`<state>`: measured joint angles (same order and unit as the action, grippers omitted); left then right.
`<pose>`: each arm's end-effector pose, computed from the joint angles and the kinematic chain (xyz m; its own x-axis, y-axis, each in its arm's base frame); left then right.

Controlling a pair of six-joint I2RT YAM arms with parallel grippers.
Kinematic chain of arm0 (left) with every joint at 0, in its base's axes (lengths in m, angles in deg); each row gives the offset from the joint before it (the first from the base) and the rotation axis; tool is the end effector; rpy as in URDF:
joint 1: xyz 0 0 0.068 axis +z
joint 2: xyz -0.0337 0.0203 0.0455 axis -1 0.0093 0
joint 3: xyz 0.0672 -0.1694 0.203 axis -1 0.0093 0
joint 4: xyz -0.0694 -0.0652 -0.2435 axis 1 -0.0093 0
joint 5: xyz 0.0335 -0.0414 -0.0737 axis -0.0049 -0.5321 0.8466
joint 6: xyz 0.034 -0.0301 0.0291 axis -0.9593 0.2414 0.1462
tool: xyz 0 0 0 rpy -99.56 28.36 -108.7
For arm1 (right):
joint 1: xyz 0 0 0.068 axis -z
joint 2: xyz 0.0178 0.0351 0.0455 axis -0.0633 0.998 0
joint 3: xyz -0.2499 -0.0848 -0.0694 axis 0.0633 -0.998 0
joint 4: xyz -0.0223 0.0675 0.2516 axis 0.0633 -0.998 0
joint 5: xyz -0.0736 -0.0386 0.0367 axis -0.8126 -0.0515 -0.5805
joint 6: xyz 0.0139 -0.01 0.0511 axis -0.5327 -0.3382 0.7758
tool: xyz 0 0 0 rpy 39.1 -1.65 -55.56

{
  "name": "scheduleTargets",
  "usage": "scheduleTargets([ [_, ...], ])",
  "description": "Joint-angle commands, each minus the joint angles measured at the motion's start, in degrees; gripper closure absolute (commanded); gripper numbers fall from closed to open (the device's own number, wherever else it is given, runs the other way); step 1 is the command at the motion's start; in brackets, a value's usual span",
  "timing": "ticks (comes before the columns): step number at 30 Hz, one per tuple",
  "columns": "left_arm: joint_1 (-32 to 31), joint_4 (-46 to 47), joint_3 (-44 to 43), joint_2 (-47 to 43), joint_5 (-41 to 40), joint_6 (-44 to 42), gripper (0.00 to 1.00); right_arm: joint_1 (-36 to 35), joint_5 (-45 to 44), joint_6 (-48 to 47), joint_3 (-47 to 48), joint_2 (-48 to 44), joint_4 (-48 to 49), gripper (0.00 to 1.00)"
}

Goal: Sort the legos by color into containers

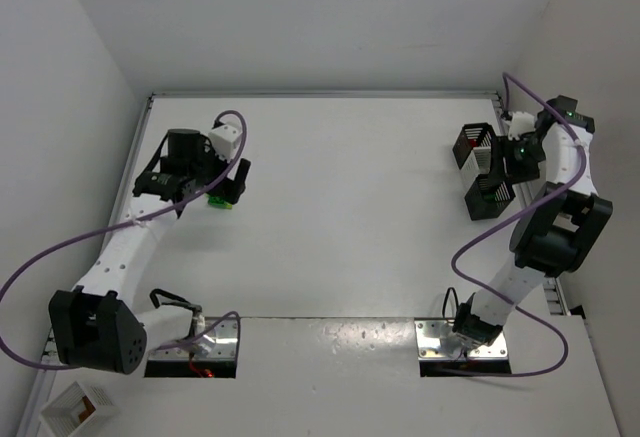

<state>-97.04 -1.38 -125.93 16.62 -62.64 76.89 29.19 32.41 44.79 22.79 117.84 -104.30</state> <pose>0.2483 -0.0402 0.3048 -0.5734 0.2591 -0.7772 0.3926 0.9196 0.0169 0.3286 -0.1472 0.2628 -0.9349 0.0890 -0.3435 0.0438 0.9896 0.1372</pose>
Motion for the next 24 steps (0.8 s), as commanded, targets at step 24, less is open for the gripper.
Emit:
scheduleTargets([
  [24,10.1,0.0,-1.7,20.0,5.9,-36.7,0.14,-10.4,8.4,3.7,-5.4,-8.7,-0.9,0.44],
])
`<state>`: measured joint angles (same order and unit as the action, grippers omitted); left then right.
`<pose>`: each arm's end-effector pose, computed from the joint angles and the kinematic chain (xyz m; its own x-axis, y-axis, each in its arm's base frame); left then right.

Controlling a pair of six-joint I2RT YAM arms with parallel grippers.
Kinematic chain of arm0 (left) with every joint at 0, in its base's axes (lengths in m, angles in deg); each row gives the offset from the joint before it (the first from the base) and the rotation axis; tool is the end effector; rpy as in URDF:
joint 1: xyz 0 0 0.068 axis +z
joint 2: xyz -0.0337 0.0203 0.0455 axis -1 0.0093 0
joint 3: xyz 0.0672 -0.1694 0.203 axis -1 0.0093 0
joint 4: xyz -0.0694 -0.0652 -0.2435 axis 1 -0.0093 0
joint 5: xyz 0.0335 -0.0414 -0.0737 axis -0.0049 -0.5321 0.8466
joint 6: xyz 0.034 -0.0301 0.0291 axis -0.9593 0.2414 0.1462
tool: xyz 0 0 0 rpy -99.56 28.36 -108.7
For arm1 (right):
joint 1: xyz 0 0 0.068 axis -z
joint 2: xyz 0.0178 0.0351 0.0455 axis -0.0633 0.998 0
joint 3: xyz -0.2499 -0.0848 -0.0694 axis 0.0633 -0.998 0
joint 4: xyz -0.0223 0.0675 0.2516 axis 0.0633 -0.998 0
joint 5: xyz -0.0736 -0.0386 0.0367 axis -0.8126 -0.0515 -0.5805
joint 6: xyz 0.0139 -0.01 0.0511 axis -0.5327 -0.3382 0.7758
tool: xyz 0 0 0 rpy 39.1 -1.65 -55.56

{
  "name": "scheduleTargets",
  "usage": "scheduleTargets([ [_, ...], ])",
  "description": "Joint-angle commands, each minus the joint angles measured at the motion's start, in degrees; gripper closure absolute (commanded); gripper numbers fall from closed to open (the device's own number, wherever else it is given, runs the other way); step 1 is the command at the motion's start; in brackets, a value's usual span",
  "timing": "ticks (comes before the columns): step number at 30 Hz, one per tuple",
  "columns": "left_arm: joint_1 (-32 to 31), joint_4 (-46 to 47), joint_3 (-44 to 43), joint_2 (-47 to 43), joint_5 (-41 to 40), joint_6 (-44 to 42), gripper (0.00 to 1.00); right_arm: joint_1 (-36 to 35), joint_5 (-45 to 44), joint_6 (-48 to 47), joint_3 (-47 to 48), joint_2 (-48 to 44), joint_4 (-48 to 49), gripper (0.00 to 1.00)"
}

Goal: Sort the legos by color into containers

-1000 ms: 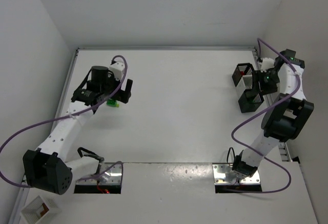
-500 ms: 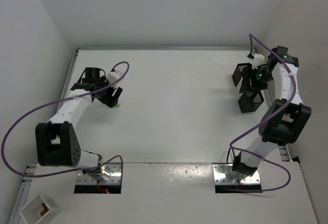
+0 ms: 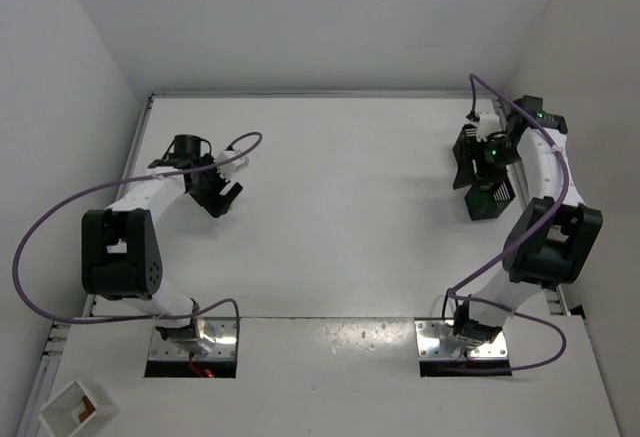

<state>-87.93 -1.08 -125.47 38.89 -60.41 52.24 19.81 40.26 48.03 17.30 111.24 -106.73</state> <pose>0.3058 -0.0002 0.2010 -0.6744 0.5437 -0.4996 0.5798 0.8089 0.0976 0.3180 -0.0781 0.2735 -0.9370 0.0024 -0.3494 -0.1036 0.9531 0.2845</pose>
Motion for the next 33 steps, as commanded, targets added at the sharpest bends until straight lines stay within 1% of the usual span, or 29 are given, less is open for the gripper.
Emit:
scheduleTargets([
  [1,1.6,-1.3,-3.2,-2.3,4.3,-14.8,0.14,-1.0,0.5,0.5,0.1,-2.1,1.5,0.44],
  [2,1.6,-4.9,-4.5,-0.8,4.9,-17.3,0.14,-1.0,0.5,0.5,0.1,-2.1,1.5,0.44],
  [3,2.2,-6.5,-6.2,0.5,5.8,-19.2,0.14,-1.5,0.5,1.0,0.1,-2.1,1.5,0.44],
  [4,2.2,-8.3,-9.8,2.2,6.4,-22.3,0.15,-1.5,0.5,1.0,0.1,-2.1,1.5,0.44],
  [5,3.5,-12.0,-11.8,3.8,9.3,-24.3,0.16,-1.5,0.5,1.0,0.1,-2.1,1.5,0.44],
  [7,6.2,-16.2,-17.2,8.7,13.3,-30.3,0.17,-1.5,0.5,1.0,0.1,-2.1,1.5,0.44],
  [8,6.2,-19.1,-18.8,10.1,15.3,-31.6,0.17,-1.5,0.5,1.0,-0.5,-2.1,1.5,0.44],
  [10,6.8,-21.3,-21.5,13.2,15.4,-35.5,0.20,-1.5,0.5,1.0,-0.5,-2.1,1.5,0.44],
  [13,6.8,-22.5,-21.5,15.1,15.4,-38.7,0.22,-1.5,0.0,1.0,-0.5,-2.1,1.5,0.44],
  [16,6.8,-22.5,-20.9,15.1,15.4,-41.8,0.23,-1.5,-0.5,1.0,-0.5,-2.1,1.0,0.44],
  [20,6.8,-21.9,-17.1,15.1,15.4,-45.8,0.24,-1.5,-0.5,1.0,-0.5,-1.4,1.0,0.44],
  [24,6.8,-19.4,-14.6,13.9,14.8,-47.3,0.24,-2.0,0.0,1.6,0.1,-0.9,1.0,0.44],
  [30,6.8,-15.8,-12.7,14.4,14.3,-50.6,0.24,-2.0,0.0,2.1,0.1,-0.9,1.0,0.44],
  [33,6.8,-14.0,-12.2,15.1,14.3,-50.6,0.24,-2.0,0.0,2.1,0.1,-0.9,1.0,0.44],
])
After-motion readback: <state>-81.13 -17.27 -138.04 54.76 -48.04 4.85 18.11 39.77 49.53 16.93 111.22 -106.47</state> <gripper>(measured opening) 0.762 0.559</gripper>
